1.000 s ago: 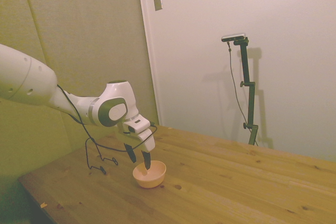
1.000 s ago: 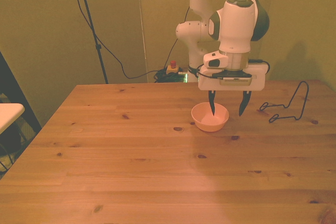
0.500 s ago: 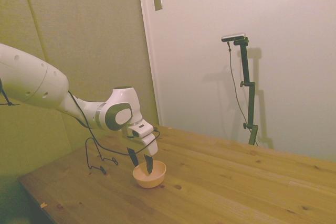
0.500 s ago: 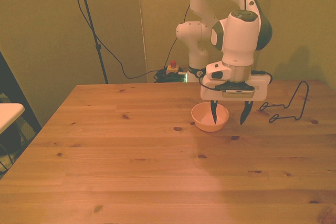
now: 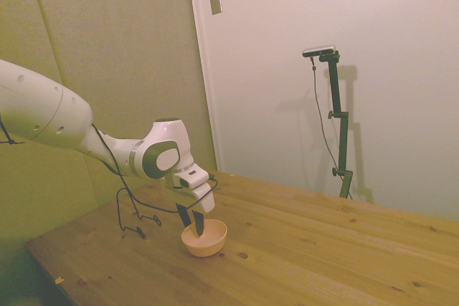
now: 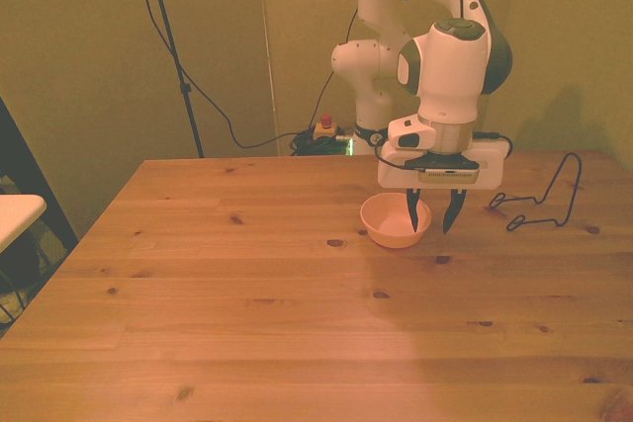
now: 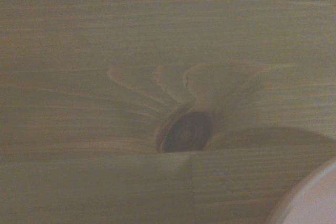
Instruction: Load the bowl
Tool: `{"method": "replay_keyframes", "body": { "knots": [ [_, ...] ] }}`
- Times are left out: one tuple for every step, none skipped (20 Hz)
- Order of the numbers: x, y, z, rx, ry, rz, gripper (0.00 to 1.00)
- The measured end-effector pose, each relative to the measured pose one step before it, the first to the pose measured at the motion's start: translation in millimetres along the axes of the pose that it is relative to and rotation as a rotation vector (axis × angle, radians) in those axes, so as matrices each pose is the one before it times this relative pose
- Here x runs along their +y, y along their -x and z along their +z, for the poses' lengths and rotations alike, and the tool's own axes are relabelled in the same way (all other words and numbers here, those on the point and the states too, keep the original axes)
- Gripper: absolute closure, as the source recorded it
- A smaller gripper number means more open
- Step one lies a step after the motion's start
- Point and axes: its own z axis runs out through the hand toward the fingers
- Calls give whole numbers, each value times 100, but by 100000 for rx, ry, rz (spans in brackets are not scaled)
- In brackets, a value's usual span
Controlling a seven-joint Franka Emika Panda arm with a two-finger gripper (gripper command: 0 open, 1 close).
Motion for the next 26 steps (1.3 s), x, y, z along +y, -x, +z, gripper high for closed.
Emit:
{"method": "replay_keyframes", "body": {
  "knots": [
    [-26, 34, -1, -5, -35, -111, 100],
    [-39, 50, -2, -10, -48, -142, 100],
    [-46, 55, -5, -36, -89, -142, 100],
    [-30, 26, -9, -115, -184, -205, 100],
    [-17, 1, -11, -214, -306, -138, 100],
    [-16, 1, -10, -314, -367, -5, 100],
    [-19, 8, -18, -618, -573, -125, 100],
    [-20, 12, -65, -647, -676, -361, 100],
    [-9, 1, -172, -455, -740, -340, 100],
    [-1, -16, -338, -706, -1328, 55, 100],
    [32, -77, -546, -529, -1640, -168, 100],
    [50, -90, -736, -550, -2145, 122, 100],
    [87, -112, -837, -377, -2122, -370, 100],
    [88, -32, -815, -534, -1983, -460, 100],
    [55, 46, -709, -738, -1826, -794, 100],
    [58, 171, -632, -784, -1316, -893, 100],
    [-15, 311, -616, -818, -1412, -960, 100],
    [-118, 524, -596, -722, -1239, -1572, 100],
    [-245, 798, -595, -877, -747, -1763, 100],
    [-457, 1018, -597, -861, -909, -1837, 100],
    [-709, 1227, -662, -728, -914, -2181, 100],
    [-806, 1305, -720, -278, -986, -2330, 100],
    [-616, 2685, -1381, -123, -2590, -3034, 100],
    [-45, 31, -32, 119, -290, -78, 100],
    [-148, 118, -71, 97, -986, -510, 100],
    [-137, 229, -40, -537, -1570, -896, 100]
  ]
}}
